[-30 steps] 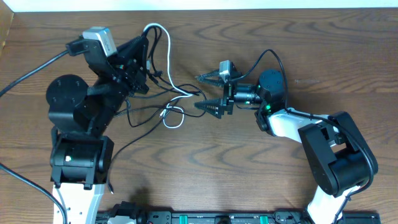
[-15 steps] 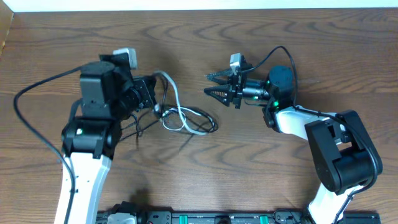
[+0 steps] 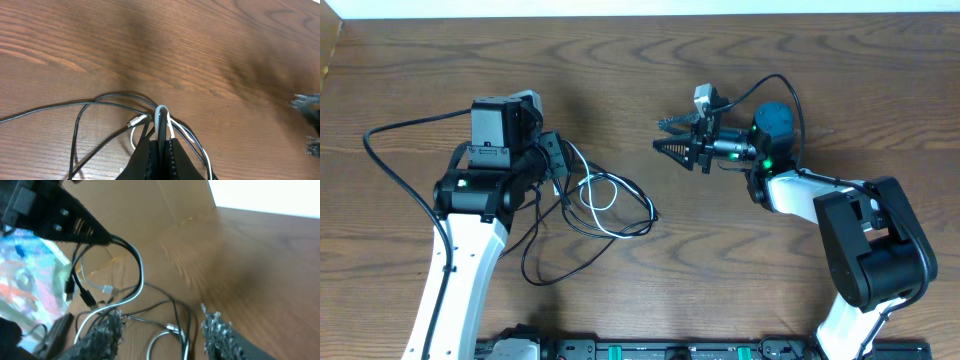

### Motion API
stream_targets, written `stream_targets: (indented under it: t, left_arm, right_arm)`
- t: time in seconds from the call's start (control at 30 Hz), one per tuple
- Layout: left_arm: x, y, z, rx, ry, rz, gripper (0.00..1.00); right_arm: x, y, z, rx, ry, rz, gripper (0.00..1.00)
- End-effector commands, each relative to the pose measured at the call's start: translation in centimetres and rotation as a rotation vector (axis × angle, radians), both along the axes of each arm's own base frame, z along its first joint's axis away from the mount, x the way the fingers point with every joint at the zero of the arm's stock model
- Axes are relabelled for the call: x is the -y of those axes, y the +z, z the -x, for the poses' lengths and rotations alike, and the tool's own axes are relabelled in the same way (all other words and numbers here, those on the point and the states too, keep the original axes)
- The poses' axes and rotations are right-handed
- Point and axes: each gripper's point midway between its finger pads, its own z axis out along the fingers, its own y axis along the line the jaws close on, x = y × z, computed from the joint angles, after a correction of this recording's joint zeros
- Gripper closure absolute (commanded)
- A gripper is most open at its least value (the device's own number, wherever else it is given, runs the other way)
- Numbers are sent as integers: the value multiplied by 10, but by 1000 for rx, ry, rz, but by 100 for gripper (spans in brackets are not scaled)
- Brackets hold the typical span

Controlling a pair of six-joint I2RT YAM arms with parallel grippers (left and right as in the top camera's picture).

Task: Untangle cables
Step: 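Lower the left gripper's bundle onto the table left of centre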

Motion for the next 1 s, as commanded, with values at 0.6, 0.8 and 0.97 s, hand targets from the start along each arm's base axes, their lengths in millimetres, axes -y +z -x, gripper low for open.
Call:
stream_targets:
  t: [0.6,0.8,0.97]
  left_arm:
    - [110,-21,102,-139,-790,-38,93]
    - [117,-40,127,-220,-853,-44,93]
    - [117,-59,143,-280,-880,-48,93]
  right_arm:
    - [11,-38,-18,-95,-125,116,33]
    - [11,-38,-18,-95,-125,116,34]
    - [11,-38,-18,-95,-125,116,33]
